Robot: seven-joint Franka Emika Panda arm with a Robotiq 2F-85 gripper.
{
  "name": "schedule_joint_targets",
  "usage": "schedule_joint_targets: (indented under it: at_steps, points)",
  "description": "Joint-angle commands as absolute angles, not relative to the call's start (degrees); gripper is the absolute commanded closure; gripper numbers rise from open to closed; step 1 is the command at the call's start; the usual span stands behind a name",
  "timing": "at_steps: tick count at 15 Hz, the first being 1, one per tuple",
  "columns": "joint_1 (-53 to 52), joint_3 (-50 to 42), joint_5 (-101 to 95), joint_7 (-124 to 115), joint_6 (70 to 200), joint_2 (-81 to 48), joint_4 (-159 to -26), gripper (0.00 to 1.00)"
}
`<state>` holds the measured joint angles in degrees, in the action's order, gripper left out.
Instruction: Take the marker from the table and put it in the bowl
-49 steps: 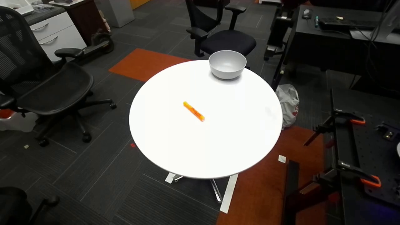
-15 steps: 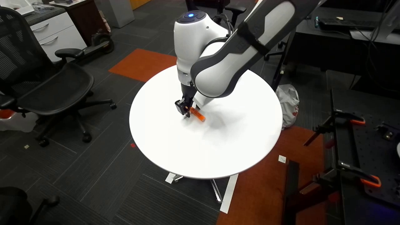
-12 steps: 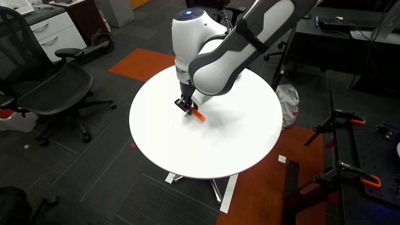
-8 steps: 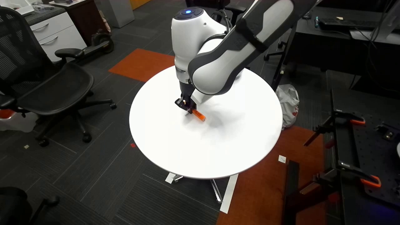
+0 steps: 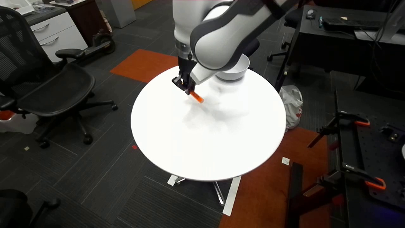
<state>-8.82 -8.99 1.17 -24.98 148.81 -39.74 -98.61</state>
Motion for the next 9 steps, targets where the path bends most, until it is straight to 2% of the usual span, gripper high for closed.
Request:
schedule_joint_targets:
  at_steps: [1,9]
  points:
    - [-8.8,-12.4,0.3,-28.6,150.5,-30.7,-106.6,0.95]
    - [-0.3,-14.6,2.5,-27.9,148.8,-24.1,-110.3,0.95]
